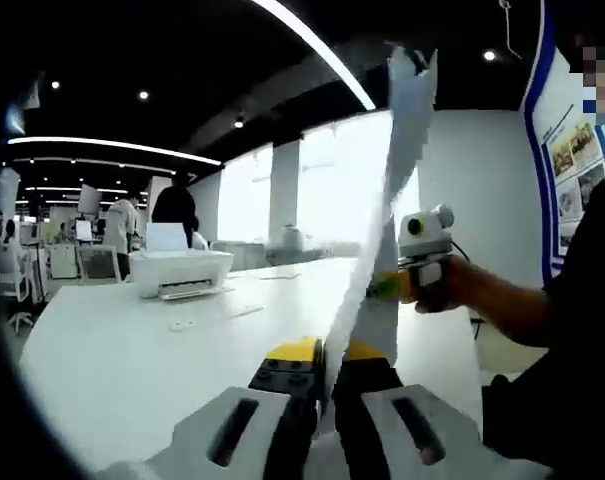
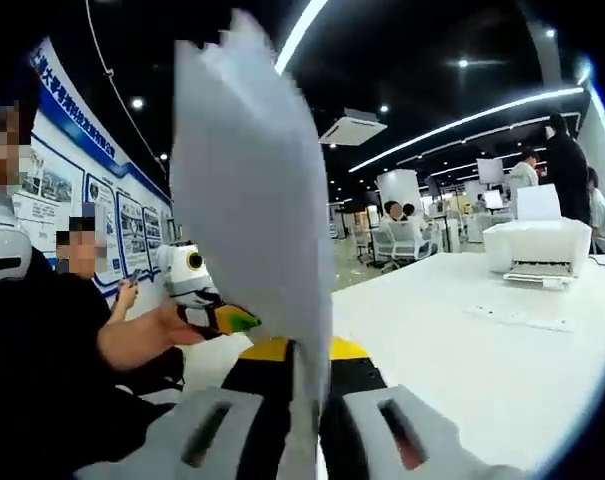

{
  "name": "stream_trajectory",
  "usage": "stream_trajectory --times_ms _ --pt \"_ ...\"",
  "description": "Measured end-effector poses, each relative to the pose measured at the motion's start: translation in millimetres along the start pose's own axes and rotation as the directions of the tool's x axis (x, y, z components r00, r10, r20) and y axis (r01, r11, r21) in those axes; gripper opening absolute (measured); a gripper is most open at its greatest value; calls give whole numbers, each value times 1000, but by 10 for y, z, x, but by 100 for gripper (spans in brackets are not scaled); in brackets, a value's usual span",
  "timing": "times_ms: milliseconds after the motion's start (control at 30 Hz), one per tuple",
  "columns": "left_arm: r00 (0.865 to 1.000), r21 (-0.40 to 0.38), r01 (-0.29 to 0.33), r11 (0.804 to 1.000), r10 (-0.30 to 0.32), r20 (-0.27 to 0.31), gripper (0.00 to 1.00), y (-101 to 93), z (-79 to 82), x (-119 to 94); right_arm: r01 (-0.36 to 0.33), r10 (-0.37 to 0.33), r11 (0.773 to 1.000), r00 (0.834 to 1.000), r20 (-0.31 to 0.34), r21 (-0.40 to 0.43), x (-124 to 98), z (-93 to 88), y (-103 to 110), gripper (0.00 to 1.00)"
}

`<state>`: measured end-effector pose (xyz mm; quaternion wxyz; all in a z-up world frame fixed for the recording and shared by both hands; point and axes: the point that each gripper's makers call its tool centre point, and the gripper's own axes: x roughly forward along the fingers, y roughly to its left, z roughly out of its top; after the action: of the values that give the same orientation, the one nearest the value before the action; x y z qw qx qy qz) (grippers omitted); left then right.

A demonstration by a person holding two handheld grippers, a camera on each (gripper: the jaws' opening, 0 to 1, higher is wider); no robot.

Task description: Organize the stack of printing papers by aligning and flattening the scattered papers on the table

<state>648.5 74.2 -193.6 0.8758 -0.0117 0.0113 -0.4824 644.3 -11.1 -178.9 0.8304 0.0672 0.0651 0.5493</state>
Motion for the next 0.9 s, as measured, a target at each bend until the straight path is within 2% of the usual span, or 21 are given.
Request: stream_trajectory --times_ms 100,167,233,267,333,367,433,467,567,600,633,667,700,733,833,900 --pt "1000 3 -3 1000 3 -10 6 -54 86 -19 -7 7 1000 1000 2 -21 21 107 66 0" --pt "1000 -41 -20 999 19 -12 6 -33 139 -57 -38 38 999 999 22 7 42 175 117 0" --pt "999 -33 -30 999 30 -10 6 5 148 -87 -38 38 999 999 18 4 65 149 99 0" --pt "999 -24 -37 999 36 -19 6 26 119 -93 -28 28 1000 1000 12 0 72 119 72 10" --pt "997 -22 -51 998 50 -54 7 103 -28 -105 44 -44 999 998 -34 6 32 -69 -92 27" --pt "997 -36 -59 998 57 -51 12 130 -61 -114 58 -58 998 998 -35 9 -4 -121 -128 29" --pt "997 -52 -61 997 59 -40 31 139 -90 -104 72 -72 997 997 -10 21 -99 -157 -156 27" --pt "998 -50 -62 997 60 -36 35 132 -96 -90 79 -79 996 997 0 40 -135 -161 -163 25" --pt "997 -47 -66 997 64 -38 35 149 -82 -49 93 -93 995 996 4 25 -191 -154 -157 22" --pt "997 -50 -67 996 65 -35 34 151 -68 -41 91 -91 996 996 1 15 -189 -149 -149 20" --pt "997 -51 -67 996 65 -30 30 151 -52 -33 87 -87 996 996 0 7 -187 -144 -138 9" --pt "998 -44 -63 997 61 -25 20 146 -11 -24 63 -63 998 998 1 -6 -200 -83 -159 0" --pt "998 -33 -44 999 42 -41 6 114 -12 -26 47 -47 999 999 10 1 -192 -44 -128 0" --pt "998 -37 -47 998 46 -35 6 101 23 -30 17 -18 1000 1000 19 21 -169 -5 -62 0" --pt "998 -23 -48 999 48 -32 6 83 109 -57 6 -5 999 999 44 -32 -154 117 -18 0" --pt "999 -46 -41 998 39 -32 6 89 116 -78 -5 6 999 999 36 -32 -156 115 -23 0"
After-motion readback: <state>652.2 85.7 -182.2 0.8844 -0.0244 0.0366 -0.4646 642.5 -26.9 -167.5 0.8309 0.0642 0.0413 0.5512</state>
